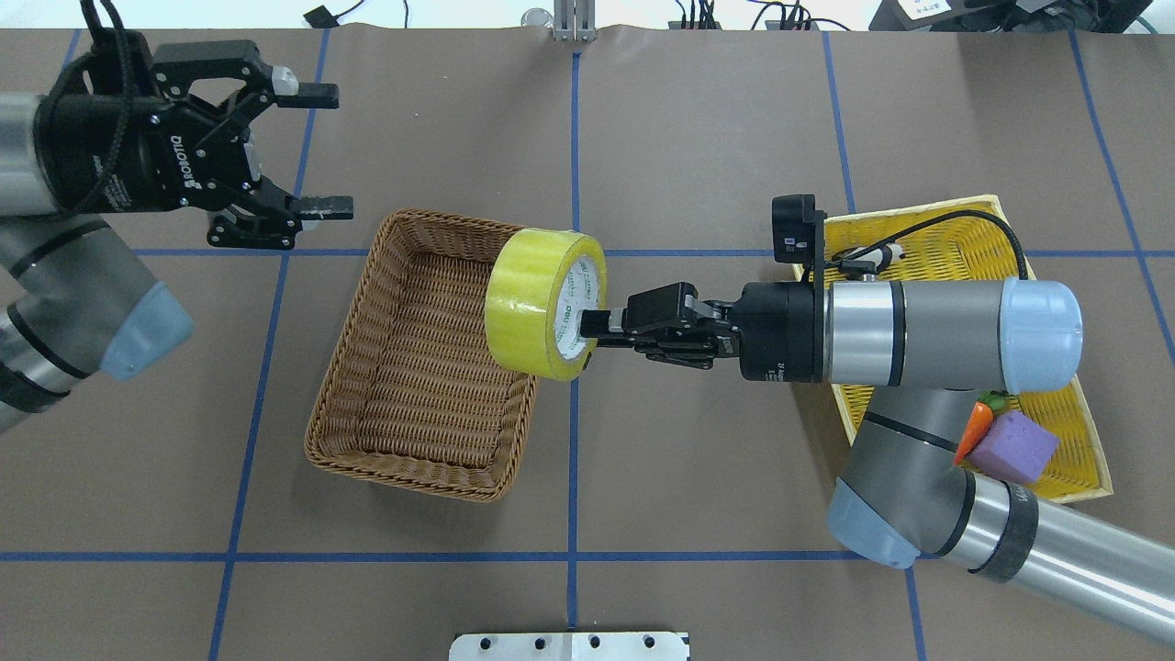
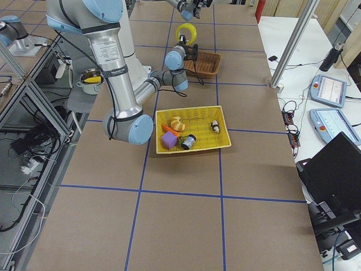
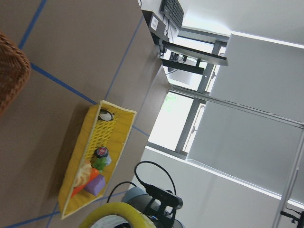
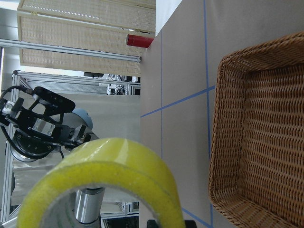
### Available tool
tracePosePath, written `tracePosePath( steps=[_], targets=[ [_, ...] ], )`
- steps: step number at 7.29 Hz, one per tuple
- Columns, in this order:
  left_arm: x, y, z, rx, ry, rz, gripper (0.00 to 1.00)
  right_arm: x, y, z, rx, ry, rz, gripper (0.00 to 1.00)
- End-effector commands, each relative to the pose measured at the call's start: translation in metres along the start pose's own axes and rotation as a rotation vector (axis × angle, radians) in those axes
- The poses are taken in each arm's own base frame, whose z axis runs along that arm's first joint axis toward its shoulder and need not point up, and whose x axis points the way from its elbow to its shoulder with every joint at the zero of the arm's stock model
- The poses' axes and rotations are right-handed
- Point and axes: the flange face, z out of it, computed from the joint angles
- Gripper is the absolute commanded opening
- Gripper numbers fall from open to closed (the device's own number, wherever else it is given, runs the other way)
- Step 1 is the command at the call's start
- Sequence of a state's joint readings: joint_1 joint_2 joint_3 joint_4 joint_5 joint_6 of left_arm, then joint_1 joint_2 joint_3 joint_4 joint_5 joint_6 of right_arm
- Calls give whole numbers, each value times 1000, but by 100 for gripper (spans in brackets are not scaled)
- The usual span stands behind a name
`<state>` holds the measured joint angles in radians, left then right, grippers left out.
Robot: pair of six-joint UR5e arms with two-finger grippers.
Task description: Move tape to another basket
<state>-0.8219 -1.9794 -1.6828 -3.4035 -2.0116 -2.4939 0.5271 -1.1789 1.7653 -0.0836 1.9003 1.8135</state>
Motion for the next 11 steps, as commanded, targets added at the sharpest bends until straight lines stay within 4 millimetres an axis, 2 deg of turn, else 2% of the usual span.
tracePosePath(
  steps=[1,2,3,6,8,9,11],
  targets=[
    [-22,18,18,-31,80,-51,98,-15,5,8,-17,-31,28,0],
    [-26,21,20,-39,77,-58,98,-25,7,18,-21,-52,26,0],
    [-32,22,24,-44,69,-69,98,-26,7,22,-22,-51,27,0],
    [-35,33,36,-72,72,-80,98,-22,5,22,-19,-43,30,0],
    [-44,40,44,-90,63,-97,98,-20,6,24,-21,-43,32,0],
    [-51,50,59,-117,65,-116,97,-19,6,24,-21,-41,32,0],
    [-57,57,67,-123,75,-131,97,-19,5,23,-19,-40,32,0]
  ],
)
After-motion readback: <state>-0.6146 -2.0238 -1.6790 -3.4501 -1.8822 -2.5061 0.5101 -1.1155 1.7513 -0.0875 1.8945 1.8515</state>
